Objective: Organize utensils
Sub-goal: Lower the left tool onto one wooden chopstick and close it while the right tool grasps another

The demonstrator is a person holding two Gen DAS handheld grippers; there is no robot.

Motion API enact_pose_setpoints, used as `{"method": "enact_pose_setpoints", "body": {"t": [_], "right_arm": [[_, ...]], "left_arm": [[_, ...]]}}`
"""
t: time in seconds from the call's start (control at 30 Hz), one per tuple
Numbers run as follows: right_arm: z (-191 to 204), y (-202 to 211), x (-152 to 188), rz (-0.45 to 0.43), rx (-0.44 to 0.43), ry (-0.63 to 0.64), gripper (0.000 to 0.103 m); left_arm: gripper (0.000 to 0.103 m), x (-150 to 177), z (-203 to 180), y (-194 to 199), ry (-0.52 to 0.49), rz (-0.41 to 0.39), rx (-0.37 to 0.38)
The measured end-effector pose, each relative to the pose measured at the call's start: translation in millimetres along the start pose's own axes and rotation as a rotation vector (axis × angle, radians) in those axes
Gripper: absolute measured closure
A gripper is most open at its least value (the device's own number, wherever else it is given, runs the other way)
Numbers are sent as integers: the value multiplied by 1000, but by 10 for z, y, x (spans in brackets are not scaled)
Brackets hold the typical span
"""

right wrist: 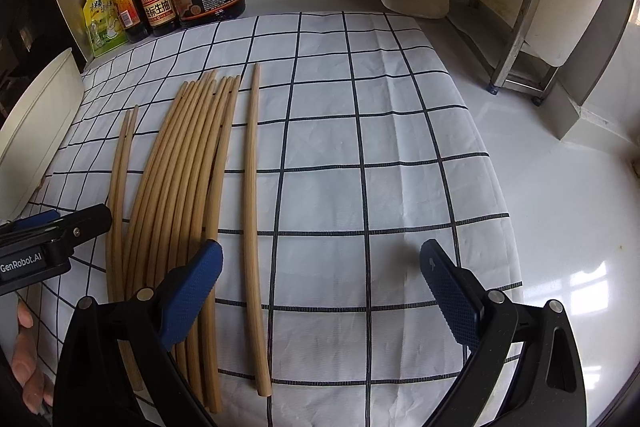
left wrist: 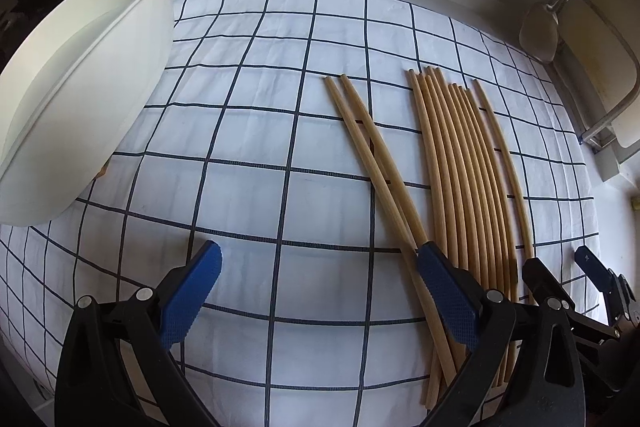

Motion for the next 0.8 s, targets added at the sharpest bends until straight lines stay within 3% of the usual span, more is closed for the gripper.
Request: {"method": "enact_pose_setpoints", "body": {"t": [0.3,0.63,0.7,0.77,0.8], "right_arm": [[51,-9,-2,-13,28,39,9],[51,-50,-34,-46,61,95,9],[84,-43,-51,-55,58,116,13],[132,-28,-48,-51,16,122,33],[156,-23,-46,-49,4,122,37]], "left_arm": [[6,54,-23,-53,-62,32,-77],[5,-27,70,-81,-41,13,-93],[5,-53,85,-86,-44,4,-95],[6,-61,94,-88,-47,-4,-95],[7,-56,91,-82,-50,-10,-94]]}}
Point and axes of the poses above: each gripper's, at about its wrist camera, not at the fingertips, and y roughly against the way its jaws point, z to its left, x to its underside, the point moved 7 cm from there along -y, roughly the way its jaws point, and after that the axes turned 6 degrees about -y, right-handed, at the moved point
